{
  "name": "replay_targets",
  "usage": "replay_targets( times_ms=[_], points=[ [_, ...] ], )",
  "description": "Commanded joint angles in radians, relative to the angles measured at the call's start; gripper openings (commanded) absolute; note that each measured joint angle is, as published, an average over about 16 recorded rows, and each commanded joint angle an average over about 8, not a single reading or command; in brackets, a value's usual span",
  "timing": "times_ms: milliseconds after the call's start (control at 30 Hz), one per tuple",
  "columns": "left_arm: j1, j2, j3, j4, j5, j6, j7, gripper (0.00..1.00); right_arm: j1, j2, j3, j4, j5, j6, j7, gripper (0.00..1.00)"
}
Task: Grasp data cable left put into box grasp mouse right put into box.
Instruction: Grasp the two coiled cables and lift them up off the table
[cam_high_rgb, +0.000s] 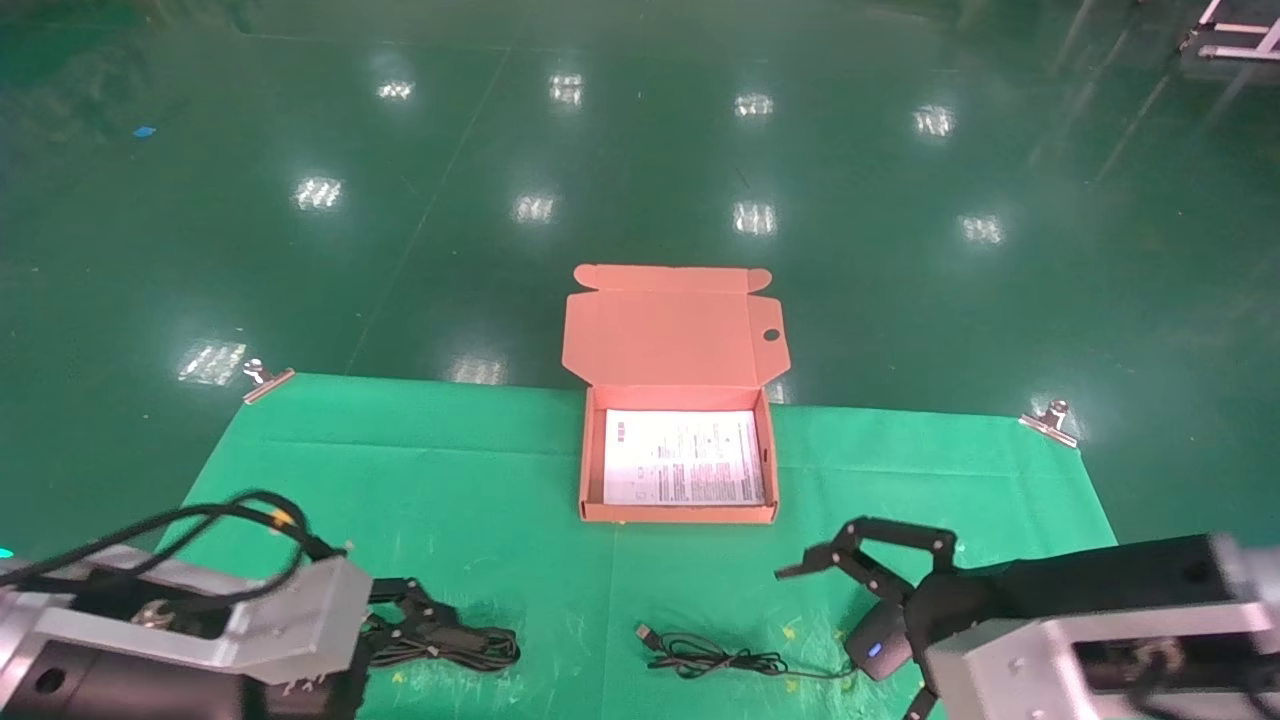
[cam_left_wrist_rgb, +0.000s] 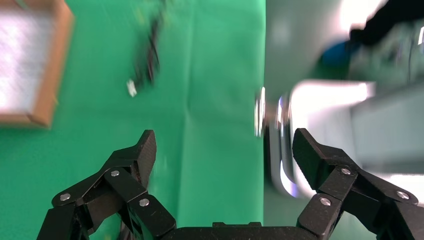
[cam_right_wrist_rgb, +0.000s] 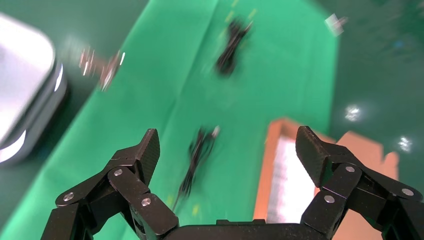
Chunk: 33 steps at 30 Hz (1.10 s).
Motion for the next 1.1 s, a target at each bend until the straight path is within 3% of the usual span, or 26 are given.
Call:
replay_targets(
  times_ms=[33,267,600,867,1100],
  points=[
    [-0.044,0.012,0.063,0.005,0.063,0.003,0.006,1.0,0.024,-0.011,-0.037,0.001,-0.06,0.0,-0.041,1.0],
    [-0.161,0.094,0.237,0.074,0.303,-0.025,0.044,1.0,0.058,-0.073,-0.137,0.0,-0.253,0.036,-0.11,1.0],
    [-0.142,0.185,0.317,0.148,0.527,-0.183,0.067,1.0,0.036,-0.159,-0.235,-0.014,-0.472,0.102,-0.09,1.0],
    [-0.109,0.247,0.328,0.237,0.604,-0.306,0.038,1.0,-0.007,-0.226,-0.269,-0.078,-0.56,0.168,-0.032,1.0],
    [-0.087,0.308,0.306,0.419,0.559,-0.358,0.044,1.0,-0.011,-0.321,-0.283,-0.238,-0.593,0.227,0.001,1.0]
  ],
)
